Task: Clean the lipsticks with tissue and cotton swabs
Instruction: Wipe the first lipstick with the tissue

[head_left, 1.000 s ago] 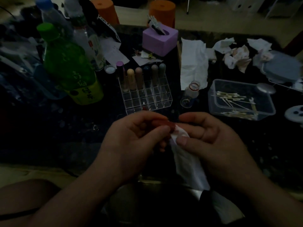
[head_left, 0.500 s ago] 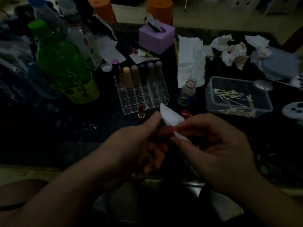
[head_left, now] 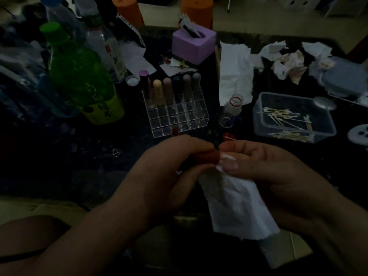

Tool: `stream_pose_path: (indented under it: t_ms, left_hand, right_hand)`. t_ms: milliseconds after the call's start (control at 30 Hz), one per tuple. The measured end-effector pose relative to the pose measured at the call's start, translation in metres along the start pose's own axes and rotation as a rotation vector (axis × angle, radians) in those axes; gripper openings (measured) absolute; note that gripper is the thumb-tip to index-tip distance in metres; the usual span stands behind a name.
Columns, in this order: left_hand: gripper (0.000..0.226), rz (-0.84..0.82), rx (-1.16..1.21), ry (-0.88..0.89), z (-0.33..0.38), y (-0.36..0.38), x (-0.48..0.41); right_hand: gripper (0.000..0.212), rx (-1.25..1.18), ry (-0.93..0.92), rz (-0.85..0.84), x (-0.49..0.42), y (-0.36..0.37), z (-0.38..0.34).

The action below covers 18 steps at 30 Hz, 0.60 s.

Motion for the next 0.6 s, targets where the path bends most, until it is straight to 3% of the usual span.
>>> stream_pose_path:
  t_ms: [67,133,267,367,467,533,600]
  left_hand:
    - [0.026,0.001,-0.03,0.054,0.002,0.001,-0.001]
    - [0.029,-0.025,0.07,-0.015,0.002,0.002,-0.001]
    - [0.041,-0.252,0.823,-0.588,-0.005,0.006,-0.004]
    - [0.067,-0.428,1.039,-0.827,-0.003,0.011,-0.003]
    - [0.056,-0.409,1.128,-0.819,0.004,0.017,-0.003]
    - [0.043,-0.307,1.161,-0.746,0.006,0.018,-0.004]
    - [0.03,-0.215,1.035,-0.67,0.003,0.018,-0.005]
  right_hand:
    - [0.037,0.085,-0.039,0.035,-0.002,-0.003,-0.001]
    - [0.044,0.253,-0.102,0.101,-0.003,-0.005,-0.002]
    - [0.034,0.652,-0.284,0.185,0.0,-0.005,-0.002]
    - [0.03,0.911,-0.439,0.203,0.004,-0.003,-0.001]
    - [0.024,1.057,-0.502,0.197,0.006,-0.001,0.003]
    - [0.025,0.966,-0.443,0.209,0.004,-0.002,0.004]
    - [0.028,0.753,-0.303,0.19,-0.001,-0.001,0.004]
Point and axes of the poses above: each hand's wrist, its own x-axis away from the middle knuckle, its own y-axis out of the palm, z = x × y, the point moved 3 cm from there along -x, towards the middle knuckle, and after that the axes turned 15 degrees about -z, right-handed, at the moved point
